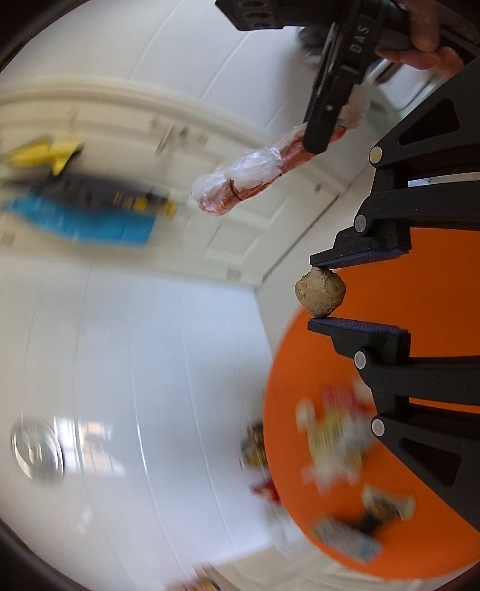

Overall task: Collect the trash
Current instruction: 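Carry the tied bag and nut to the blue bucket and release both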

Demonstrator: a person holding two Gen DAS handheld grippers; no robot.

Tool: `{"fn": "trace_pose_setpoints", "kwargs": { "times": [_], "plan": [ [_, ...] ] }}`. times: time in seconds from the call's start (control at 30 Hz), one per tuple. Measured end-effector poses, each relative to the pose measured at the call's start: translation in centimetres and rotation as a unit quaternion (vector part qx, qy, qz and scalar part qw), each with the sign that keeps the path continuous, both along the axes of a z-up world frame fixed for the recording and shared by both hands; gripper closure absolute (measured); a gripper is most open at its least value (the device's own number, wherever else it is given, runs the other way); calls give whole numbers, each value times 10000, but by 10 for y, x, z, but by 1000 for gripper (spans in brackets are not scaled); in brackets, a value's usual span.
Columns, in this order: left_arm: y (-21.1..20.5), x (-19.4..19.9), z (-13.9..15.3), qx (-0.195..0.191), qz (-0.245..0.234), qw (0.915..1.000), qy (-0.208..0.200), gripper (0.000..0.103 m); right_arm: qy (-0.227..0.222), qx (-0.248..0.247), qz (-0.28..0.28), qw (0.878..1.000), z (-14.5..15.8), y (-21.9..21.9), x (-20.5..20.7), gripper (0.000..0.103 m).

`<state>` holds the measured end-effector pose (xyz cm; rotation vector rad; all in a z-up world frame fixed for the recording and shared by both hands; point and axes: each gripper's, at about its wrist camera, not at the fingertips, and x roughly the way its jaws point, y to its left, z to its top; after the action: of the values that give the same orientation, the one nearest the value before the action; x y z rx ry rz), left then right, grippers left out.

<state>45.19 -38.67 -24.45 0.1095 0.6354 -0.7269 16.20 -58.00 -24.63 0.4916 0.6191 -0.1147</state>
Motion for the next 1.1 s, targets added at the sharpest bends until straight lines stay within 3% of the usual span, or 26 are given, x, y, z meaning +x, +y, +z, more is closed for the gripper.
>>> {"fn": "trace_pose_setpoints", "kwargs": {
  "times": [0.17, 0.33, 0.63, 0.87, 0.9, 0.93, 0.97, 1.0, 1.07, 1.1],
  "plan": [
    [-87, -22, -24, 211, -1114, 9933, 221, 80, 397, 18, -1021, 9940, -26, -73, -57, 71],
    [-152, -42, -65, 609, -1721, 9812, 629, 80, 827, 297, -1679, 9819, -70, -127, -94, 71],
    [-210, -42, -150, 1462, -1974, 9577, 1497, 80, 1599, 1087, -2175, 9567, -173, -183, -107, 70],
    [-234, -35, -199, 1775, -1998, 9424, 2012, 79, 1886, 1579, -2255, 9427, -225, -210, -95, 69],
    [-238, -32, -203, 1808, -2016, 9407, 2042, 76, 1941, 1619, -2284, 9402, -234, -214, -92, 68],
    [-248, -25, -210, 1913, -2032, 9371, 2096, 63, 2018, 1653, -2322, 9370, -243, -218, -88, 66],
    [-253, -19, -214, 2040, -2000, 9339, 2149, 52, 2088, 1710, -2337, 9341, -252, -221, -86, 59],
    [-263, -10, -219, 2149, -1918, 9318, 2209, 35, 2178, 1842, -2352, 9291, -265, -225, -85, 53],
    [-259, -7, -227, 2221, -1693, 9322, 2303, 30, 2262, 1951, -2453, 9223, -275, -225, -86, 32],
    [-256, -6, -229, 2267, -1601, 9317, 2341, 29, 2293, 1951, -2534, 9193, -277, -225, -88, 29]
  ]
}}
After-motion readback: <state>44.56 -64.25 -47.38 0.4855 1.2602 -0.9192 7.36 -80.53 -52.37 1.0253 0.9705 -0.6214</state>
